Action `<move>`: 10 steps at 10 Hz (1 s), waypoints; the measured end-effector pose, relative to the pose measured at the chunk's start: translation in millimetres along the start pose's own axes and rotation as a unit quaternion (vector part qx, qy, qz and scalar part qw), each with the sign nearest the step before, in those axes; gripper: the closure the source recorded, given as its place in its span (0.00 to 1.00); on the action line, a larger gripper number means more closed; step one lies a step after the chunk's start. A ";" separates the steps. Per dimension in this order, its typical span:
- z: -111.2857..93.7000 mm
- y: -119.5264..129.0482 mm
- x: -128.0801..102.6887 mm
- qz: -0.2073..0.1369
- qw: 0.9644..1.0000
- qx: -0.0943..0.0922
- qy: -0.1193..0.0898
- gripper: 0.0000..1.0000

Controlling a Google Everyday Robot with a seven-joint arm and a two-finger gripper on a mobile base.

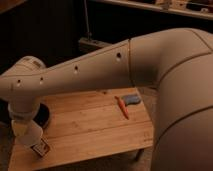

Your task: Place the ceramic cup over the eraser

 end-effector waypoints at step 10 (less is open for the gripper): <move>25.0 0.5 1.0 0.016 1.000 -0.008 0.005 1.00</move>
